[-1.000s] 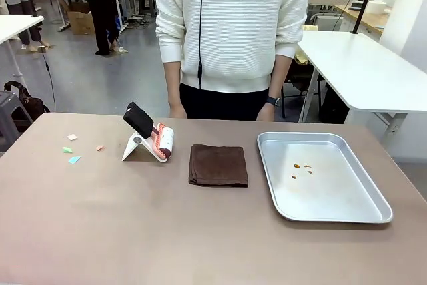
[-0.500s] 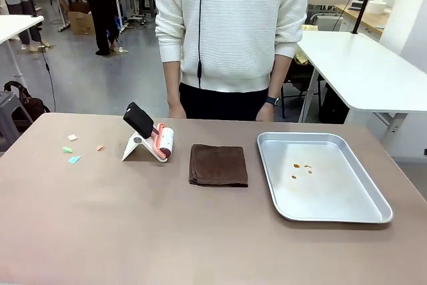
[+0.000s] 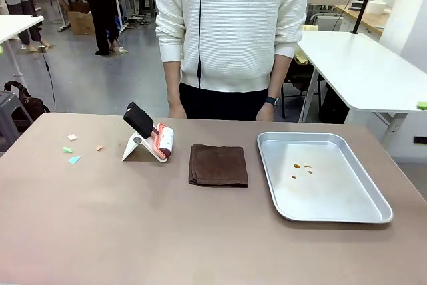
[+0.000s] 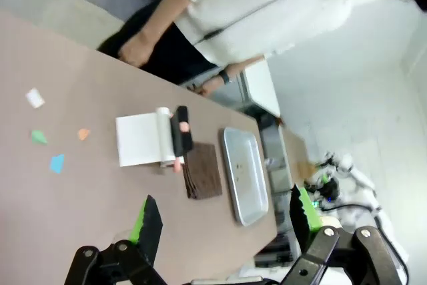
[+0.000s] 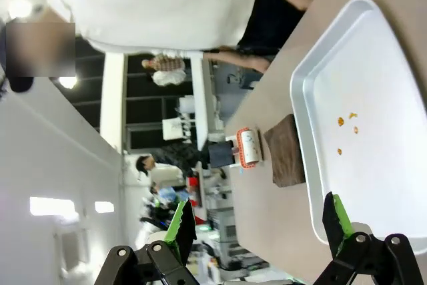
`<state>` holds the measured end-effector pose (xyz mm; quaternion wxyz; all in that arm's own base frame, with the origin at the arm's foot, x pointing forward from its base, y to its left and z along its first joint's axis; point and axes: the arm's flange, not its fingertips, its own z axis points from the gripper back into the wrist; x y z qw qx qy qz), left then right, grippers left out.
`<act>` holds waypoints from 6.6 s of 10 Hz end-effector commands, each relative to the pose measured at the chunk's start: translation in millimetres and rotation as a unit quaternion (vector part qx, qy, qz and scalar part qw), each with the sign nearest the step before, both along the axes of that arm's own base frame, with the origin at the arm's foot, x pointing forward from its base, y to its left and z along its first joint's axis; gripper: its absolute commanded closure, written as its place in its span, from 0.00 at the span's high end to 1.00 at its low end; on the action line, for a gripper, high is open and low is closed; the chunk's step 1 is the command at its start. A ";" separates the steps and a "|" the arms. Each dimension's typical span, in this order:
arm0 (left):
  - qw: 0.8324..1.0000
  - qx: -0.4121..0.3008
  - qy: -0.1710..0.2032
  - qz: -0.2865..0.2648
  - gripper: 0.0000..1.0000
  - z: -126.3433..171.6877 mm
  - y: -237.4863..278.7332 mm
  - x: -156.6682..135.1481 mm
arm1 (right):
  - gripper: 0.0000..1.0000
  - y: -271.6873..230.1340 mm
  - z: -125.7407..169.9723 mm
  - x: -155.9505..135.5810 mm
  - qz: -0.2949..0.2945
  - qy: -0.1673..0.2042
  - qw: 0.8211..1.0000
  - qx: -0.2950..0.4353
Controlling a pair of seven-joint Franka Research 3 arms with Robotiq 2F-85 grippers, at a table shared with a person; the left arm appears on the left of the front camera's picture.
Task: Clean the surface of the table.
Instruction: Hold the Lint Roller with your left hand and the towel with your right hand.
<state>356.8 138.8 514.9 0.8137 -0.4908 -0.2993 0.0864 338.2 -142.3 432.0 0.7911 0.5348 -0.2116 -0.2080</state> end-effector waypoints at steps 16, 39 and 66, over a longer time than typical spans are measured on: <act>0.941 0.261 0.089 -0.195 1.00 -38.4 -207.0 101.1 | 1.00 373.8 -62.3 62.5 0.223 0.143 0.922 -0.281; 0.942 0.217 0.150 -0.207 1.00 -110.8 -222.5 187.4 | 1.00 471.0 -124.8 198.1 0.146 0.255 0.826 -0.480; 0.955 0.028 0.137 -0.262 0.00 -69.5 -186.8 151.9 | 0.00 407.7 -134.6 189.1 0.319 0.275 0.897 -0.135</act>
